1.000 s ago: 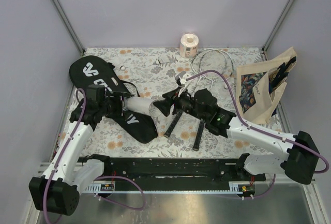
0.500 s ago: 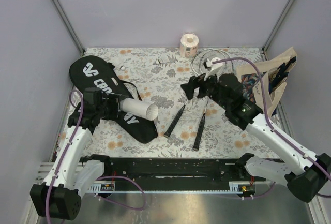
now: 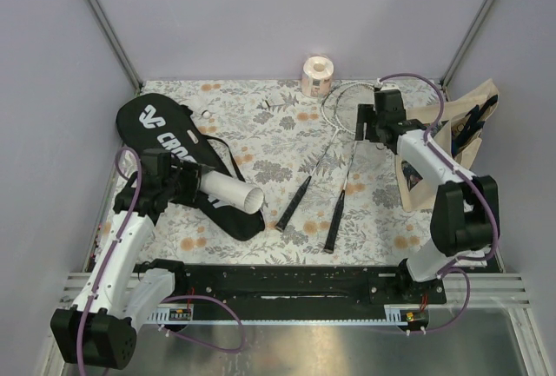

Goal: Pack up the badminton gear
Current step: Pick up the shuttlecock at the center of the board.

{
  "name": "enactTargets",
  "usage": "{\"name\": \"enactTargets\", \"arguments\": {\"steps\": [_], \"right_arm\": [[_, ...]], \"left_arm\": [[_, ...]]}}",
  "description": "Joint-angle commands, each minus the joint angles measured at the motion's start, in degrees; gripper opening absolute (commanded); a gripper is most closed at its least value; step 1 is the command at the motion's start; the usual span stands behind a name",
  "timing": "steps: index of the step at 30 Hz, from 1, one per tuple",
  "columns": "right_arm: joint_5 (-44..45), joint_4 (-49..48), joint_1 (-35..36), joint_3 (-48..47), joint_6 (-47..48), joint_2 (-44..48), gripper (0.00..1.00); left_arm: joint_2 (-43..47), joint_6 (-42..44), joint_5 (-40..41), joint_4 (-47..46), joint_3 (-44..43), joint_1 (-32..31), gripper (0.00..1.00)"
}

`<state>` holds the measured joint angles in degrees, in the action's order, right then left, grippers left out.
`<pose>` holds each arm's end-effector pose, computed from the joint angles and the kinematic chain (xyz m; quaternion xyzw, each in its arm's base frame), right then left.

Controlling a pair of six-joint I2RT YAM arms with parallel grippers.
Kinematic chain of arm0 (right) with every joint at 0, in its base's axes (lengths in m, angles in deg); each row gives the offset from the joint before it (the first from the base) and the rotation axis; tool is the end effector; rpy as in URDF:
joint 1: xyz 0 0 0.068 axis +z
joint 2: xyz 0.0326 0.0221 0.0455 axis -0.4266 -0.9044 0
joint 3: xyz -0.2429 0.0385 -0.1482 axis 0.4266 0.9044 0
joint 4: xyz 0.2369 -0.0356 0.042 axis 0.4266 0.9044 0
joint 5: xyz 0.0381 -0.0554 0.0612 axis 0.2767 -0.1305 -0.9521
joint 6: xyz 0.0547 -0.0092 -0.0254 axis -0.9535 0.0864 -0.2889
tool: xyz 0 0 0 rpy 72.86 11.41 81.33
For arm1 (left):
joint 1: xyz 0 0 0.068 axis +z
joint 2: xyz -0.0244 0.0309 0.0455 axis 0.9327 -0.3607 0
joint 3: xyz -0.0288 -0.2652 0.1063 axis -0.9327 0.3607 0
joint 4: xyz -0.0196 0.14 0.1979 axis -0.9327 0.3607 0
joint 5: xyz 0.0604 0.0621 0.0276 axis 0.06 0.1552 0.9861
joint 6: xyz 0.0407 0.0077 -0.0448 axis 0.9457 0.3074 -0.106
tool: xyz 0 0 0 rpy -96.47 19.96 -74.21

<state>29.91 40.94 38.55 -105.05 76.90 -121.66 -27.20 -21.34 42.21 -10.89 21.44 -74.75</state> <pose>0.3339 0.0703 0.2909 -0.0083 0.9022 -0.0080 0.4311 0.1488 -0.0220 0.2763 -0.5641 0.7387 -0.3035 0.2099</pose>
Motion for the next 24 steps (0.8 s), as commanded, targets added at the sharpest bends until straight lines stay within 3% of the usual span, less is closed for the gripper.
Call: {"name": "enactTargets", "arguments": {"steps": [1,17,24], "right_arm": [[-0.17,3.1,-3.63,-4.54,-2.38,-5.11,0.82],[-0.7,1.52,-6.27,-7.54,-1.15,-13.47,0.85],[-7.01,0.9,-6.18,-6.58,-1.76,-12.51,0.81]], "left_arm": [[-0.23,2.47,0.52,-1.57,-2.57,0.27,0.64],[-1.55,4.05,-0.19,-1.13,-3.54,0.97,0.64],[-1.72,4.58,-0.28,-0.95,-3.72,1.85,0.64]]}}
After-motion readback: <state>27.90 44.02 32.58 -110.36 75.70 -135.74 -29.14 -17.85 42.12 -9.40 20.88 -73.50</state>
